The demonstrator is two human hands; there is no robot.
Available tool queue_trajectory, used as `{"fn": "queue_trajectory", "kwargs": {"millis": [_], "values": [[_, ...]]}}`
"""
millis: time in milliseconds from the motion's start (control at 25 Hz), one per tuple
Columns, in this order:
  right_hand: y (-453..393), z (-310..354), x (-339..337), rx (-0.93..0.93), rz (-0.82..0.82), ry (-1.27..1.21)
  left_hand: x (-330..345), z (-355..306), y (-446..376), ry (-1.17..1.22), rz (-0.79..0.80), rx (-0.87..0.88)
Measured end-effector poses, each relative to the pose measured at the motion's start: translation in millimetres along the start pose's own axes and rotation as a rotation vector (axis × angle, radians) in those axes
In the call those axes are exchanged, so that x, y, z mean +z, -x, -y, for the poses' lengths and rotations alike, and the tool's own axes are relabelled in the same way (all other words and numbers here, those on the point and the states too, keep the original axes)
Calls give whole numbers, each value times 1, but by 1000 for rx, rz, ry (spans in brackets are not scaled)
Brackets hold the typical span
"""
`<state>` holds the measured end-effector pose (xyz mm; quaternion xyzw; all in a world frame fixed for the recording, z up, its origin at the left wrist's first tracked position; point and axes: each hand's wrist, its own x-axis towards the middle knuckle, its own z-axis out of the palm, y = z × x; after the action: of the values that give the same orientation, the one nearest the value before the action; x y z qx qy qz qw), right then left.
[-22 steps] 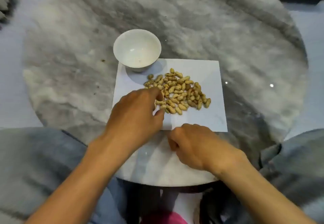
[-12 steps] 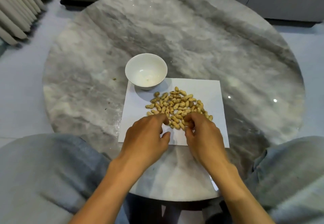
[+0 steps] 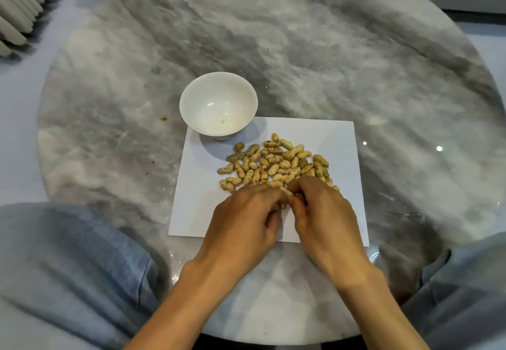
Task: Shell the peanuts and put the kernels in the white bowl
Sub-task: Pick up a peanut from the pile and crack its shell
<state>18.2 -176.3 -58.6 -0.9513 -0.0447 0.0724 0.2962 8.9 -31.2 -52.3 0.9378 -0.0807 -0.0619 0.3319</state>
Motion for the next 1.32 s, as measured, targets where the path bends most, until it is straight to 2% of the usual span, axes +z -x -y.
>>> {"fn": "queue_trajectory", "kwargs": {"millis": [160, 320, 440, 600, 800, 880, 1000, 1080, 1200, 1320], "values": [[7, 9, -27, 91, 57, 42, 2, 2, -5, 46, -119, -32], [22, 12, -48, -6, 77, 36, -3, -13, 0, 306, -32, 76], [33, 5, -53, 9, -12, -220, 0, -19, 3, 350, -31, 102], [28, 1, -57, 133, 20, -502, -2, -22, 5, 347, -89, 118], [23, 8, -60, 332, -25, -1074, -5, -29, 3, 590, -96, 4], [20, 9, -57, 311, -60, -988, -3, -29, 3, 603, -92, -26], [17, 9, -53, 122, -114, -652, -3, -26, 1, 623, -138, -71], [17, 11, -53, 128, -112, -729, -6, -24, -1, 700, -117, -129], [17, 14, -54, 271, -100, -989, -11, -25, -3, 741, -91, -136], [16, 12, -54, 321, -47, -1005, -11, -24, -4, 739, -78, -151]]}}
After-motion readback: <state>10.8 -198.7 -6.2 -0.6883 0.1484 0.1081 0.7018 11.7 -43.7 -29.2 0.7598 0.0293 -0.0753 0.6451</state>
